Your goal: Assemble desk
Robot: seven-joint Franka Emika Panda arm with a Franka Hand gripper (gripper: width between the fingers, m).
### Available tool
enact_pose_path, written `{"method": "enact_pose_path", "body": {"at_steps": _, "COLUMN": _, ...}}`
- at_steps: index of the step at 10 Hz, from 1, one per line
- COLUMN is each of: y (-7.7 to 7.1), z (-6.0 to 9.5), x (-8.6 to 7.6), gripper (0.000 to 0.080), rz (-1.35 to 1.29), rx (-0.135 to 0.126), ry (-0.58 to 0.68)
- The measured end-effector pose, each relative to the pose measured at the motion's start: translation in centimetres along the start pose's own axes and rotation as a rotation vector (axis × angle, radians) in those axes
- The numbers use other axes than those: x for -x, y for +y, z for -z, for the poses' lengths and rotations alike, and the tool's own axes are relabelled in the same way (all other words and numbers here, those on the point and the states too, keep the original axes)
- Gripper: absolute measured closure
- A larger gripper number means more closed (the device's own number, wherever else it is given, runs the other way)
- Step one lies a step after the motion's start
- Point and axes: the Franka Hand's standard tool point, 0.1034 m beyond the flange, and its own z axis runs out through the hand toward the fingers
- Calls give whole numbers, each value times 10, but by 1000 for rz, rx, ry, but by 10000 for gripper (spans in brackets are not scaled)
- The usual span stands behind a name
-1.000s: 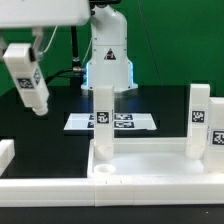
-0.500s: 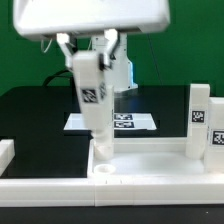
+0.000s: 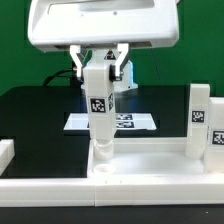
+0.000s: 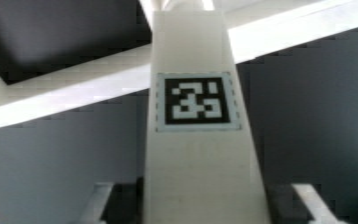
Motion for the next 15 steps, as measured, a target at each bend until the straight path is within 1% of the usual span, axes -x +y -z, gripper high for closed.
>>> {"method": "enact_pose_path", "body": {"at_steps": 1, "y": -5, "z": 3, "x": -6, "gripper": 511, "rz": 3, "rx": -6, "ry": 24}}
{"method": "enact_pose_path", "body": {"at_steps": 2, "y": -7, "z": 4, "x": -9, "gripper": 511, "rz": 5, "rx": -8, "ry": 29}}
{"method": "enact_pose_path", "body": {"at_steps": 4, "y": -6, "z": 3, "x": -8, "gripper": 511, "rz": 5, "rx": -7, "ry": 26}}
{"method": "enact_pose_path", "body": {"at_steps": 5, "y": -7, "z": 2, "x": -8, "gripper": 511, "rz": 1, "rx": -7, "ry": 44}}
{"method": "enact_pose_path", "body": {"at_steps": 6, "y": -9, "z": -3, "x": -4, "gripper": 511, "rz": -1, "rx": -3, "ry": 98}}
{"method": "enact_pose_path", "body": {"at_steps": 7, "y": -12, "z": -8, "x": 0, "gripper": 511, "rz": -11, "rx": -2, "ry": 120}}
{"method": "enact_pose_path", "body": {"at_steps": 9, "y": -19, "z": -9, "x": 4, "gripper": 511, "rz": -27, "rx": -7, "ry": 140}}
{"method": "enact_pose_path", "body": {"at_steps": 11, "y": -17, "z": -11, "x": 7, "gripper": 511, "rz": -23, "rx": -3, "ry": 134}}
{"method": "enact_pose_path", "body": {"at_steps": 12, "y": -14, "z": -15, "x": 11, "gripper": 511, "rz": -19, "rx": 3, "ry": 128}}
{"method": "enact_pose_path", "body": {"at_steps": 14, "y": -8, "z": -17, "x": 11, "gripper": 511, "rz": -9, "rx": 12, "ry": 126}}
{"method": "enact_pose_path", "body": {"at_steps": 15, "y": -5, "z": -21, "x": 15, "gripper": 511, "rz": -6, "rx": 18, "ry": 119}}
